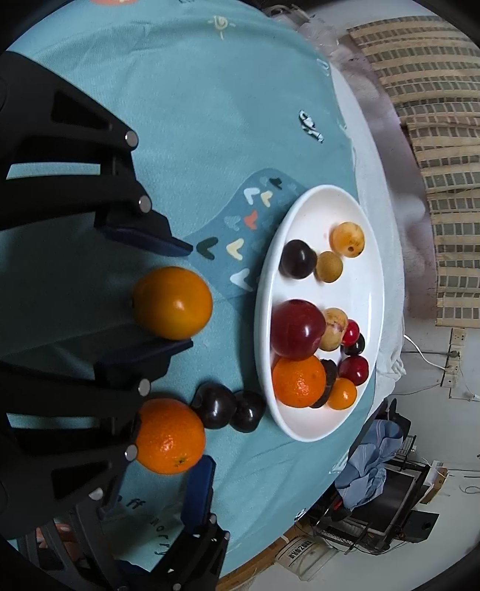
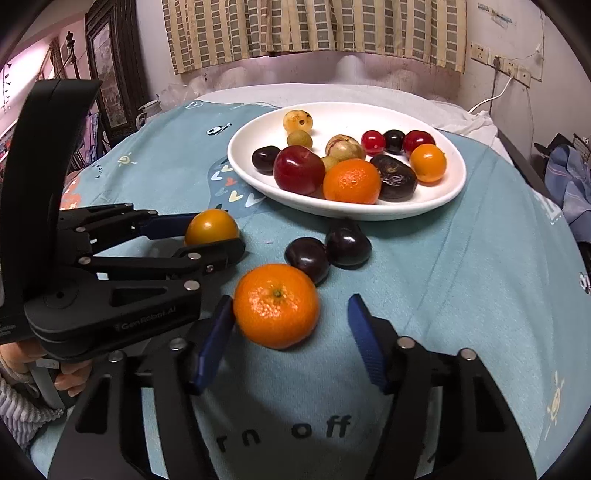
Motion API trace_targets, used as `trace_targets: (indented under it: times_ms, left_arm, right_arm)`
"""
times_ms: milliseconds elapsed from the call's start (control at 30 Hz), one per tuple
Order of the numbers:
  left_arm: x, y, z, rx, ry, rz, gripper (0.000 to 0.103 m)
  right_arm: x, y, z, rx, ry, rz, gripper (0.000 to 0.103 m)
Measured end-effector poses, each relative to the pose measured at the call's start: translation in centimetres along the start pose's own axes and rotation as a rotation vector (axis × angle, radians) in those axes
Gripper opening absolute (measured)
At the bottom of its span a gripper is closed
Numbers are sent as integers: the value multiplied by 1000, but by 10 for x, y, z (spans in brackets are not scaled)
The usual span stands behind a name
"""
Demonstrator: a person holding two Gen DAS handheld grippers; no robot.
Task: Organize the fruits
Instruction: 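Grasp an orange persimmon with the left tool while the right tool grasps a tangerine, then place the persimmon and tangerine on the plate, opening both tools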
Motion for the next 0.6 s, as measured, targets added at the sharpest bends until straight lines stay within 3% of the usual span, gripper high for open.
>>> trace_targets:
  times_ms: [100,200,367,600]
  left_arm:
    - [3,2,1,-2,-1,1,45]
    - [2,2,4,13,1,4,38]
    - [-4,-1,2,1,8,13,37]
    - [-36,8,-13,-40,55,110,37]
  right_arm:
    - [2,0,-2,0,18,-6,51]
    - [2,0,-8,-28,7,1,46]
    - [-2,-1,-6,-23,14,3,45]
    - [-23,8,8,22,10,64,45]
Point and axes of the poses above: each gripper's, at about its wrist camera, not at the fingertips, and x roughly the way its jaws point, z to its right, y to its top, the point moved 6 cm from there along x, roughly the way its jaws point, and after that the axes turned 3 degrees about y, right-handed, at the moved point
